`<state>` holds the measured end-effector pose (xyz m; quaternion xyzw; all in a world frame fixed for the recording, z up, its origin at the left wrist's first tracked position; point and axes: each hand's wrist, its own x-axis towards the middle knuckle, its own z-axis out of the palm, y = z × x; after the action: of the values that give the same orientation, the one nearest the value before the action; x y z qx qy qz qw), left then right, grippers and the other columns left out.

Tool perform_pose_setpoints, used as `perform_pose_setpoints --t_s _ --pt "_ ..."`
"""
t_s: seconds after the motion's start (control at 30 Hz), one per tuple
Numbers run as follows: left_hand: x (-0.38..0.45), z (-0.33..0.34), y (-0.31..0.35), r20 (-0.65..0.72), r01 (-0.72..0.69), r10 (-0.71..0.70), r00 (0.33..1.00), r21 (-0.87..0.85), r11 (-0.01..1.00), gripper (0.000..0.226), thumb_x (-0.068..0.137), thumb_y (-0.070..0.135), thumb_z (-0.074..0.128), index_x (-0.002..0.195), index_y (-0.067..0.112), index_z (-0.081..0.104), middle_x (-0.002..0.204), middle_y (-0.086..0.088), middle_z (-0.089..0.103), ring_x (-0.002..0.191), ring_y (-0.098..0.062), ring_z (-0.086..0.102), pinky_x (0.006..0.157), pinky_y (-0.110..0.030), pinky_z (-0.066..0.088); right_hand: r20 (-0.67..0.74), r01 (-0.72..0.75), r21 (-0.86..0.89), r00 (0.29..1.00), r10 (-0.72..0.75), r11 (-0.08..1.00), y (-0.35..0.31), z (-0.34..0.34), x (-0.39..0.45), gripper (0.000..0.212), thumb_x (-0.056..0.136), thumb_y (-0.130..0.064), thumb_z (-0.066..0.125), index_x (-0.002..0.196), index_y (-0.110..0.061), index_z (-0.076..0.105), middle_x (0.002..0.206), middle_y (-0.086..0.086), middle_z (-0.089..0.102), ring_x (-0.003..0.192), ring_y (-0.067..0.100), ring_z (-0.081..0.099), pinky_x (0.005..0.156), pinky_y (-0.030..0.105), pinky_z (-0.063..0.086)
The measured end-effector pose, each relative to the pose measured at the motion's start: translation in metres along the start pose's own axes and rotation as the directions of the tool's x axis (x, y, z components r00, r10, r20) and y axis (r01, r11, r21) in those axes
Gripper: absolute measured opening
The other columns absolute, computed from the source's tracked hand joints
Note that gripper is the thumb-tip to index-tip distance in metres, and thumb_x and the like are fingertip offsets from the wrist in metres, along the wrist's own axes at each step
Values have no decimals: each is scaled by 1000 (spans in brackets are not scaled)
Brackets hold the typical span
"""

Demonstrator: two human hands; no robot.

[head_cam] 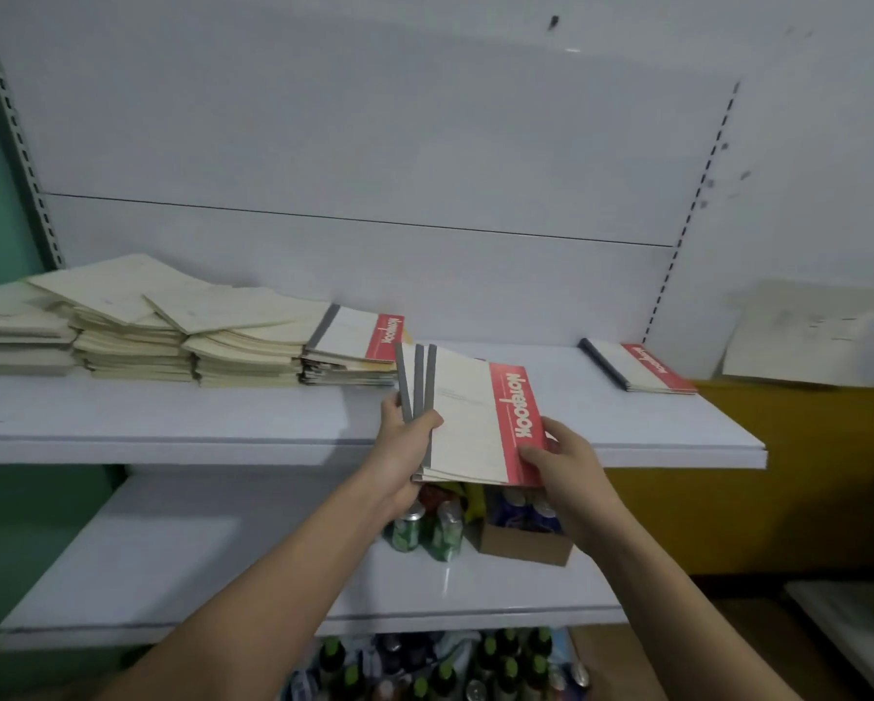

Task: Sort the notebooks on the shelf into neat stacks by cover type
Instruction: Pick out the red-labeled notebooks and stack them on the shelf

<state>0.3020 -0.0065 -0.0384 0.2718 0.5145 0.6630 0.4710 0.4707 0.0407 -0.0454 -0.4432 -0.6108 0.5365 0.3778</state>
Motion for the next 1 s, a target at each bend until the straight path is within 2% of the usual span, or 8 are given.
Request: perform_pose_setpoints --t_s 0.13,0.27,0.4,0.5,0.67,0.77,0.9,1.0 --pt "0 43 -21 17 -21 20 1000 100 995 35 95 5 49 128 18 48 109 -5 68 97 -22 65 73 -37 57 -59 26 -24 998 -27 999 16 -48 -3 25 99 -22 54 123 -30 52 108 -8 69 96 11 70 77 34 61" --pt "15 77 -40 49 -27 18 999 196 980 39 93 1 54 128 15 51 118 -6 67 105 -22 65 92 -43 54 -138 47 2 989 -47 999 29 -87 11 24 98 -18 55 118 -32 54 104 -11 68 94 11 69 65 26 58" --pt "48 108 -52 53 -40 31 998 188 981 48 89 -1 62 128 17 42 115 -4 65 101 -18 65 84 -36 55 -231 55 40 972 -44 998 43 -113 42 24 97 -15 56 111 -34 51 100 -14 66 90 8 68 60 21 54" --pt "85 132 -61 89 -18 1 996 196 981 46 92 3 57 133 18 44 118 -7 65 105 -21 64 80 -34 54 -276 30 58 961 -13 998 55 -133 74 29 97 -20 58 124 -28 51 103 -11 66 93 10 69 63 22 56" --pt "150 173 -79 175 -14 -19 984 188 982 48 90 -9 49 130 18 51 114 -7 68 103 -19 65 83 -32 55 -351 33 -22 936 -39 999 66 -170 151 46 96 -24 59 139 -20 44 116 -7 62 109 15 63 77 29 56" --pt "187 196 -89 151 30 -47 987 113 993 64 88 -9 52 146 12 36 125 -7 62 106 -21 63 94 -38 52 -422 45 -53 904 -63 998 70 -189 192 50 96 -23 59 142 -21 40 122 -3 61 107 14 64 79 30 57" --pt "231 233 -94 200 -2 -22 980 119 993 35 84 -15 47 103 10 62 105 -7 71 94 -21 67 73 -28 51 -476 94 -119 868 -140 988 75 -216 240 44 97 -24 58 138 -23 44 120 -5 62 103 11 64 68 15 51" --pt "255 262 -100 176 -44 11 984 187 981 40 79 -16 46 106 7 66 102 -4 73 99 -23 67 71 -25 50 -484 76 -222 857 -177 972 74 -235 268 40 97 -25 57 135 -19 49 116 -7 61 97 8 60 69 15 48"
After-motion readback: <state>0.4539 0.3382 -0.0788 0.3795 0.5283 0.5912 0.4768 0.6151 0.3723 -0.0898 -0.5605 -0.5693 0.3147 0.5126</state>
